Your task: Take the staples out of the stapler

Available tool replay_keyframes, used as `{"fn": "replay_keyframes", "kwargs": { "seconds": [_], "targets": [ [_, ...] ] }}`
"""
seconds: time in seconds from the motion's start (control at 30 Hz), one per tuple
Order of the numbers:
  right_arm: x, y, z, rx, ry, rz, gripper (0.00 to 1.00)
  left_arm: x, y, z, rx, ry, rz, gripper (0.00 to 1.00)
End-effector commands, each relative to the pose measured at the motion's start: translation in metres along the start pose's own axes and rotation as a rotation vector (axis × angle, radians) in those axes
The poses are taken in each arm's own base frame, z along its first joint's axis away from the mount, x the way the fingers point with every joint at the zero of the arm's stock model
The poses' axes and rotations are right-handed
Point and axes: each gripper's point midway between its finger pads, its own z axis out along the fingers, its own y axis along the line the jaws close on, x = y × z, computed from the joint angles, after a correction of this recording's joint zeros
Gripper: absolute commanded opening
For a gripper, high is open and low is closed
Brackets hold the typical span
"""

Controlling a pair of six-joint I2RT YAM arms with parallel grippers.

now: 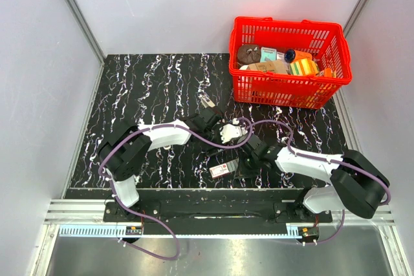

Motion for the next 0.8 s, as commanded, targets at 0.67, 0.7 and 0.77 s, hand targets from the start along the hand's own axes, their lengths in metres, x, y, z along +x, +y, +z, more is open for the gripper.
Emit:
{"fn": "replay_keyframes", "kwargs": {
  "seconds": [0.67,0.7,0.77],
  "targets": [
    [-0.056,0.021,-0.026,0.116,-0.097,-0.285,0.02,-0.037,0.067,-0.115,-0.066,-0.228,-0.238,0.60],
    [-0.057,0.020,-0.024,0.127,-0.095,-0.291,0.04,-0.036,0.069,-0.118,-0.069,-0.234,-0.247,0.60],
    [-0.057,0.019,-0.023,0.139,-0.091,-0.304,0.04,-0.033,0.071,-0.121,-0.072,-0.238,-0.261,0.60]
  ]
}}
